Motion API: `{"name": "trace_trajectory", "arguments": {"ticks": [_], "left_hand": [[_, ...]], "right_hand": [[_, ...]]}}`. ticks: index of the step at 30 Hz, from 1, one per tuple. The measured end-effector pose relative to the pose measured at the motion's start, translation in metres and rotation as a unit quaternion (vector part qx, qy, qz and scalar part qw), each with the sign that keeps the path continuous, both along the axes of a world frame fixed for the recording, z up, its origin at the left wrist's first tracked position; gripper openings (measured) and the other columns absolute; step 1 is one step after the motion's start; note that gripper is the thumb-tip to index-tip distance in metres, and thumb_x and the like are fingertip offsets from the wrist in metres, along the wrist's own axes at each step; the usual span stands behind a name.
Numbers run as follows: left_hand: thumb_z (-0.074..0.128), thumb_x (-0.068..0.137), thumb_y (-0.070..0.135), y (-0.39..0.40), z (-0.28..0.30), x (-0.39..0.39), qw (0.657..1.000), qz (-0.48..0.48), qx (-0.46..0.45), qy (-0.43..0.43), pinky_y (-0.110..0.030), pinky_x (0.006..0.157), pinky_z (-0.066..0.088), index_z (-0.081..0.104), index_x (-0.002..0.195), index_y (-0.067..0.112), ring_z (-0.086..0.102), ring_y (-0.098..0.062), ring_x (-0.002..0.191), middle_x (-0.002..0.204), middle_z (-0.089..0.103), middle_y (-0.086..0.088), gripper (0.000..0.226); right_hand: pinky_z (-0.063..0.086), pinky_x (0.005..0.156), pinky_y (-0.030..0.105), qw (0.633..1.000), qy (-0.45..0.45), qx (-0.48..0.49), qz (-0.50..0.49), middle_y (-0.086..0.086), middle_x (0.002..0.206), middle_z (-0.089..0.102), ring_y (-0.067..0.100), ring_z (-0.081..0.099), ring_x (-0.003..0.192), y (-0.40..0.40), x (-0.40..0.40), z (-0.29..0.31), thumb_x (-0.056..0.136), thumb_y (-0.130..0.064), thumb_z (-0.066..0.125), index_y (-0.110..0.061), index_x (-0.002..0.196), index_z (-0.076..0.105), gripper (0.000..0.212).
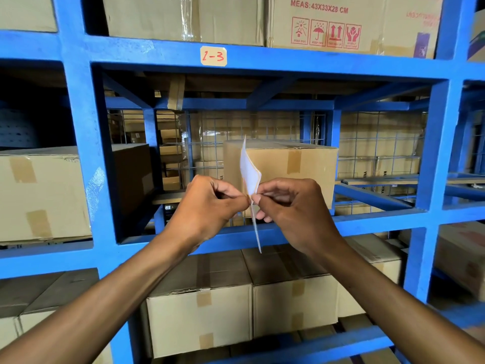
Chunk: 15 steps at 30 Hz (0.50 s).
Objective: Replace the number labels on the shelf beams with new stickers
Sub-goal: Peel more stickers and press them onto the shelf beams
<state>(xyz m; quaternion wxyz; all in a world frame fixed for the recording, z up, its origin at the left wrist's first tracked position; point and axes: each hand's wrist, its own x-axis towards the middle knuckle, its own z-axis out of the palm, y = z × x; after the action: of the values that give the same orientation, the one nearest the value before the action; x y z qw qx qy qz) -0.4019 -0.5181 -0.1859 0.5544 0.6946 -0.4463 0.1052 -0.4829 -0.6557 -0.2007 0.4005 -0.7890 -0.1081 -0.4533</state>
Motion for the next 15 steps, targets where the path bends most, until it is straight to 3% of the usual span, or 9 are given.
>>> {"name": "trace_trajectory", "arguments": {"ticks": [2, 5, 8, 12, 15], "left_hand": [[0.069, 0.071, 0.022, 0.0, -0.001, 0.0, 1.0, -0.011, -0.008, 0.011, -0.023, 0.05, 0.042, 0.075, 0.062, 0.013, 0.048, -0.009, 0.051, 0.051, 0.061, -0.002, 0.014], [0.068, 0.076, 0.013, -0.001, -0.002, 0.002, 1.0, -0.013, -0.003, 0.026, -0.016, 0.047, 0.04, 0.075, 0.066, 0.009, 0.049, -0.002, 0.048, 0.048, 0.062, 0.008, 0.014], [0.066, 0.079, 0.009, 0.0, -0.002, 0.004, 0.999, -0.003, 0.005, 0.036, -0.018, 0.048, 0.04, 0.075, 0.065, 0.008, 0.051, -0.002, 0.048, 0.05, 0.065, 0.005, 0.017], [0.067, 0.081, 0.013, 0.007, 0.0, 0.006, 0.999, 0.009, 0.001, 0.039, -0.014, 0.047, 0.04, 0.074, 0.068, 0.005, 0.053, -0.006, 0.053, 0.069, 0.07, -0.018, 0.017], [0.067, 0.081, 0.014, 0.01, 0.005, 0.004, 0.997, 0.062, -0.028, -0.034, -0.019, 0.056, 0.046, 0.073, 0.08, 0.013, 0.058, -0.007, 0.064, 0.078, 0.07, -0.009, 0.007]], "right_hand": [[0.056, 0.053, 0.021, 0.997, 0.025, 0.054, 0.041, 0.0, 0.068, 0.071, 0.013, 0.069, 0.055, -0.003, -0.001, 0.002, 0.081, -0.002, 0.067, -0.01, 0.082, 0.07, 0.008], [0.053, 0.049, 0.019, 0.989, 0.051, 0.115, 0.082, -0.002, 0.064, 0.071, 0.011, 0.066, 0.05, -0.006, -0.002, 0.004, 0.081, 0.001, 0.066, -0.011, 0.077, 0.068, 0.013], [0.052, 0.05, 0.018, 0.985, 0.069, 0.131, 0.09, -0.005, 0.062, 0.07, 0.01, 0.062, 0.049, -0.01, -0.002, 0.006, 0.083, 0.0, 0.064, -0.014, 0.077, 0.067, 0.016], [0.05, 0.051, 0.016, 0.983, 0.064, 0.149, 0.087, -0.003, 0.061, 0.07, 0.008, 0.059, 0.051, -0.017, -0.002, 0.009, 0.085, -0.004, 0.062, -0.017, 0.078, 0.067, 0.015], [0.049, 0.052, 0.018, 0.98, 0.07, 0.151, 0.107, 0.001, 0.061, 0.067, 0.008, 0.055, 0.051, -0.025, -0.001, 0.015, 0.086, -0.003, 0.062, -0.016, 0.082, 0.069, 0.015]]}}
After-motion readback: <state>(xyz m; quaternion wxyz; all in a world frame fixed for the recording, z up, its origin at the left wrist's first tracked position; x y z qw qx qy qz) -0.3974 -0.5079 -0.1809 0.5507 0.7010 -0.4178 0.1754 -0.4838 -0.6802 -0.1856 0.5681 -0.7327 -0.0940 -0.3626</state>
